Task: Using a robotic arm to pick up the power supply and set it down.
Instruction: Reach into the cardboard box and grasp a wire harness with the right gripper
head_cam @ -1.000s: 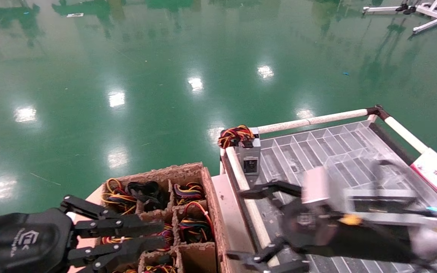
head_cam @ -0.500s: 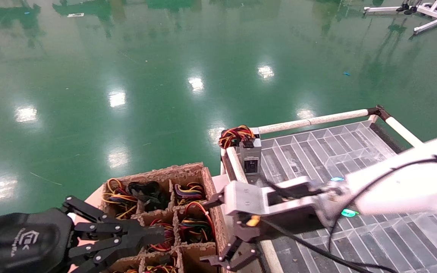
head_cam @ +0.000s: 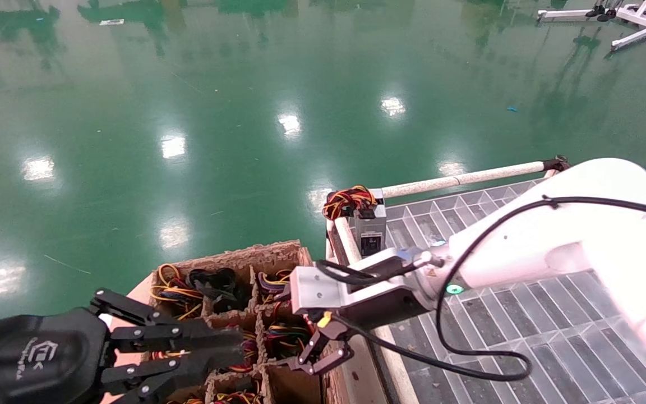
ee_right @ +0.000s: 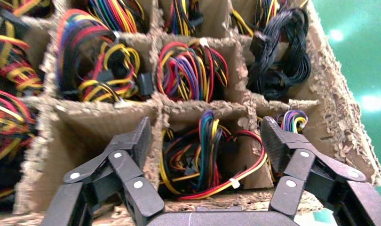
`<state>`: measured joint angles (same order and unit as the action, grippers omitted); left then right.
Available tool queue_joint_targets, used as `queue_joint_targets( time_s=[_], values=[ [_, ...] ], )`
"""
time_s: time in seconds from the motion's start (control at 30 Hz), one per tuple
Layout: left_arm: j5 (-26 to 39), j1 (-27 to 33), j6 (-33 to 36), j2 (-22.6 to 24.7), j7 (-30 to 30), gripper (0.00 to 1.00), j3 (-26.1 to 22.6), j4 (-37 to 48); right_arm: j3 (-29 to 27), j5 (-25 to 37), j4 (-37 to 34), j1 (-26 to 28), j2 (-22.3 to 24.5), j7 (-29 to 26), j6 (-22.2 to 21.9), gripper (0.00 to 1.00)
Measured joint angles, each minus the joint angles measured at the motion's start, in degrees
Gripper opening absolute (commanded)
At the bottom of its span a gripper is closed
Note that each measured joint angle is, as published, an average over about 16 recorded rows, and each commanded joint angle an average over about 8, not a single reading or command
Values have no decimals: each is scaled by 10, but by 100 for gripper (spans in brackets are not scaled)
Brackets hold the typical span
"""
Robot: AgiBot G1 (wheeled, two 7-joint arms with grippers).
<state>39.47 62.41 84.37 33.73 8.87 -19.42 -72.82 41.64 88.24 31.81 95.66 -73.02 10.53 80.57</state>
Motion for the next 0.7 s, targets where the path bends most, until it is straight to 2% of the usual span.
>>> queue_joint_targets(
  time_s=[0.3,0.7],
  values=[
    [0,0,0,0,0,100,0,0,14,18,-56,19,-29,31,-15,0],
    [0,0,0,0,0,100,0,0,28,18,-87,30,-38,45,-12,0]
  ],
)
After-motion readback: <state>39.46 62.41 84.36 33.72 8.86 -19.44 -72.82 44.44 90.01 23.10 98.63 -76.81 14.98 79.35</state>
